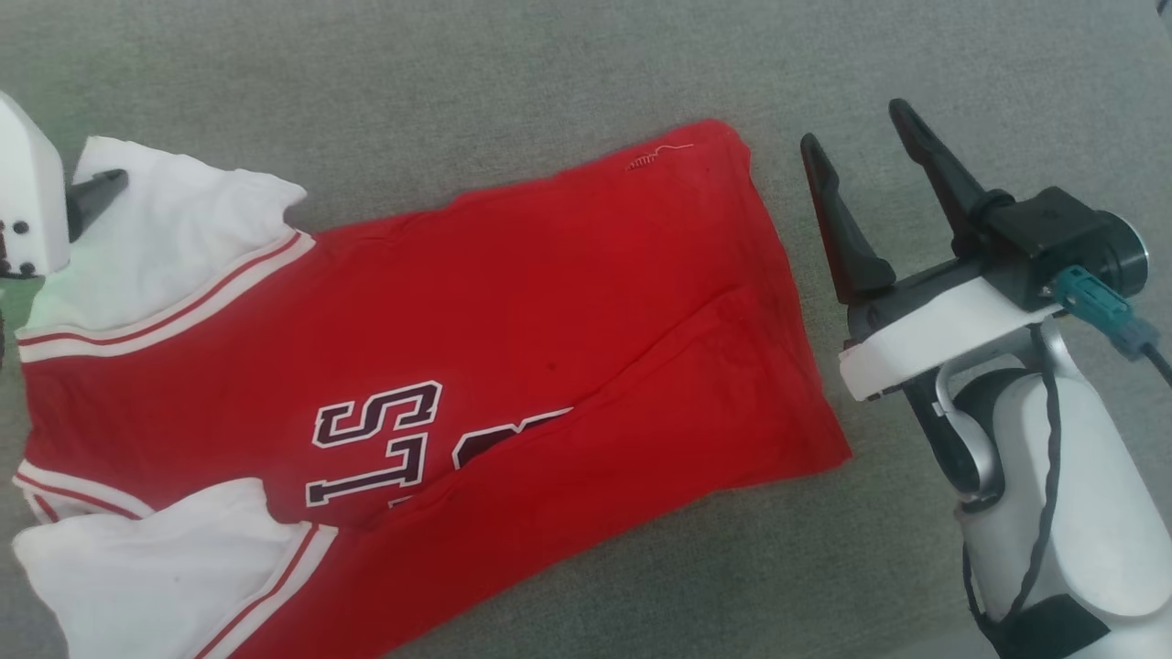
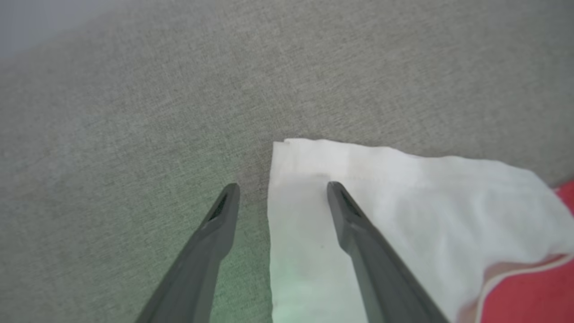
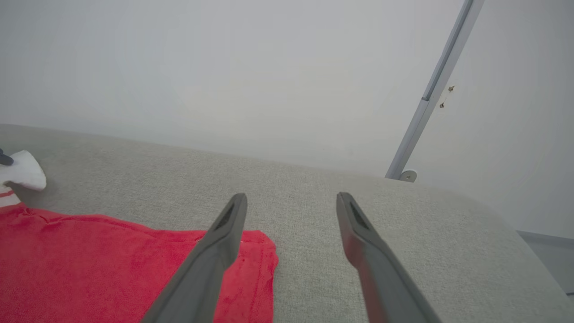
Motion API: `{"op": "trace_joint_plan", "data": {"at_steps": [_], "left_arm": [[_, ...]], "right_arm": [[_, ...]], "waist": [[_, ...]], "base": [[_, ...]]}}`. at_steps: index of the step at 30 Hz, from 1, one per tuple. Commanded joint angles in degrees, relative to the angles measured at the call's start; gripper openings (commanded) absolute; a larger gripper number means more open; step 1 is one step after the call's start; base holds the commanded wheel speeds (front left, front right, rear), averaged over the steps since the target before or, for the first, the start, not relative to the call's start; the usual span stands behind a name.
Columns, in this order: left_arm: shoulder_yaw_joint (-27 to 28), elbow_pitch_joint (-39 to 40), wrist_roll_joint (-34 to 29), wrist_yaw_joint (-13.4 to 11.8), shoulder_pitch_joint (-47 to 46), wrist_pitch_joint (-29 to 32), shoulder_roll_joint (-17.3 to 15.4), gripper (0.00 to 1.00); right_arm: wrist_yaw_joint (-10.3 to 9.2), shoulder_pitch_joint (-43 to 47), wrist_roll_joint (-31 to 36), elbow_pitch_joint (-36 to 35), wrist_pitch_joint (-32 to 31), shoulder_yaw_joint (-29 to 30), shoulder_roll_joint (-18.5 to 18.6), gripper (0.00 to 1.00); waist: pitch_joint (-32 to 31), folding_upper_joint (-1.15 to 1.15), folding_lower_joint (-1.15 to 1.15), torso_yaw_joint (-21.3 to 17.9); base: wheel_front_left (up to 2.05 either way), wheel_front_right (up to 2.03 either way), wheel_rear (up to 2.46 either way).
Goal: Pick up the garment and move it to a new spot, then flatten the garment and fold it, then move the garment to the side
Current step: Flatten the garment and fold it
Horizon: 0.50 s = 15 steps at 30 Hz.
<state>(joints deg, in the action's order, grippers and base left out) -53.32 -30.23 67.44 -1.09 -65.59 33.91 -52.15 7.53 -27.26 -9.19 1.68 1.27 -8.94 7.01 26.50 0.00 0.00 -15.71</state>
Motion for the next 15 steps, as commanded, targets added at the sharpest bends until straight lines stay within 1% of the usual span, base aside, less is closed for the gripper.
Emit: {"op": "trace_joint_plan", "data": {"at_steps": [1, 5, 6, 7, 8, 10, 15], "left_arm": [[0.03, -1.31, 0.43, 0.39, -0.88, 0.56, 0.46, 1.00], [-0.75, -6.31, 1.43, 1.07, -1.33, 3.36, 2.73, 1.00], [-0.88, -7.34, 2.11, 1.25, -1.07, 4.04, 3.47, 0.71], [-0.97, -8.31, 2.68, 1.48, -0.90, 4.86, 4.19, 0.38], [-1.21, -8.92, 2.54, 1.92, -0.81, 5.38, 4.76, 0.00], [-1.59, -10.13, 2.68, 2.83, -0.69, 5.67, 5.72, 0.00], [-1.81, -12.14, 1.85, 4.31, -2.42, 4.66, 7.91, 0.00]], "right_arm": [[-0.09, -0.72, -0.41, 0.24, -0.15, 0.05, -0.38, 1.00], [-0.09, -0.92, -1.09, 1.63, -2.48, -0.45, -0.33, 1.00], [-0.09, -1.03, -1.45, 1.88, -3.15, -0.59, -0.25, 1.00], [-0.09, -1.27, -1.45, 2.07, -3.73, -0.54, -0.16, 1.00], [-0.09, -1.55, -1.77, 2.28, -4.27, -0.58, -0.13, 1.00], [-0.09, -2.14, -2.57, 3.13, -5.85, -0.76, -0.21, 1.00], [-0.09, -6.33, -4.71, 7.07, -11.65, -1.67, 1.52, 1.00]], "waist": [[0.43, 0.00, 0.00, -0.33], [0.91, 0.00, 0.00, -0.57], [1.00, 0.00, 0.00, -0.57], [1.11, 0.00, 0.00, -0.55], [1.21, 0.00, 0.00, -0.47], [1.40, 0.00, 0.00, -0.28], [1.93, 0.00, 0.00, 0.82]], "base": [[0.00, 0.00, 0.00], [0.00, 0.00, 0.00], [0.00, 0.00, 0.00], [0.00, 0.00, 0.00], [0.00, 0.00, 0.00], [0.00, 0.00, 0.00], [0.00, 0.00, 0.00]]}}
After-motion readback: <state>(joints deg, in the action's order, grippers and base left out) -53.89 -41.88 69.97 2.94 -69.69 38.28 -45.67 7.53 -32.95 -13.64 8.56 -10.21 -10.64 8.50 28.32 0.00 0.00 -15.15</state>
